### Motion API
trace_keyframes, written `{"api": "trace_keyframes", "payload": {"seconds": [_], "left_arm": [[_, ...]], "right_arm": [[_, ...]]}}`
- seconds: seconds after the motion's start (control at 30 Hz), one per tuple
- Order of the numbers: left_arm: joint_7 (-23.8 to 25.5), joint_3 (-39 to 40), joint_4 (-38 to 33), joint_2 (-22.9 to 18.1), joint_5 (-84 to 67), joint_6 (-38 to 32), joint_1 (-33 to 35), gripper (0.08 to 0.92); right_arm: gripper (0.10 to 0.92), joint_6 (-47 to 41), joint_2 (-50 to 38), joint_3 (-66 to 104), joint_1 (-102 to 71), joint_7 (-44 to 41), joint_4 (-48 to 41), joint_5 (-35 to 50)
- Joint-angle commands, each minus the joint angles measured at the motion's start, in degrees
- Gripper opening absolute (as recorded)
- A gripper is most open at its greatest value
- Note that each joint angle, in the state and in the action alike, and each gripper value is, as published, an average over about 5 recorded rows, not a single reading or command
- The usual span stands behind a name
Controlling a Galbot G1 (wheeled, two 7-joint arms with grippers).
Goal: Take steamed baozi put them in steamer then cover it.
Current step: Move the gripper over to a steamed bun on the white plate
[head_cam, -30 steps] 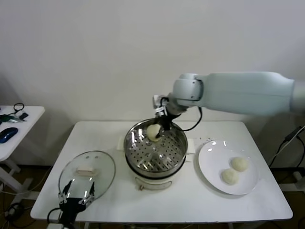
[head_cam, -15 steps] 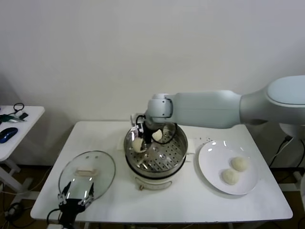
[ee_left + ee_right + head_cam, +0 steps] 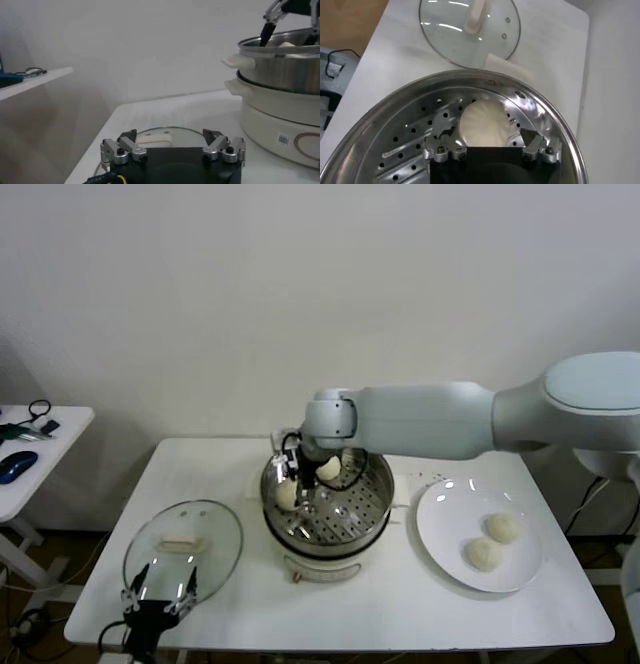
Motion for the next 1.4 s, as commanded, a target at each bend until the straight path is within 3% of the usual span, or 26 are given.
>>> {"api": "trace_keyframes", "payload": {"seconds": [0.03,0.27,0.53,0.93,1.4], "left_arm": [[0.05,0.05,-0.24,-0.03,0.13,0.09,-0.03,0.823],[0.01,0.37,-0.10,-0.01,0.40,-0.01,0.09,0.823],[0.02,0.55,-0.59,0.00,0.61,0.01,0.29,0.823],[-0.10,0.44,-1.08,-0.29,1.11,-0.23,1.17,0.823],[-0.13,0.30,-1.35,-0.61,1.33,-0.53,1.90,0.823]], "right_arm": [[0.823,7.59,-15.84,-4.15,10.05,-8.53,7.63,-1.93],[0.823,15.80,-35.52,-19.34,23.25,-19.52,12.68,-8.72],[0.823,15.92,-48.68,-21.85,15.08,-17.38,13.40,-21.39],[0.823,10.64,-51.18,1.21,-14.65,-11.46,8.23,-30.61],[0.823,9.44,-48.60,9.37,-24.67,-10.09,2.86,-32.71]]}}
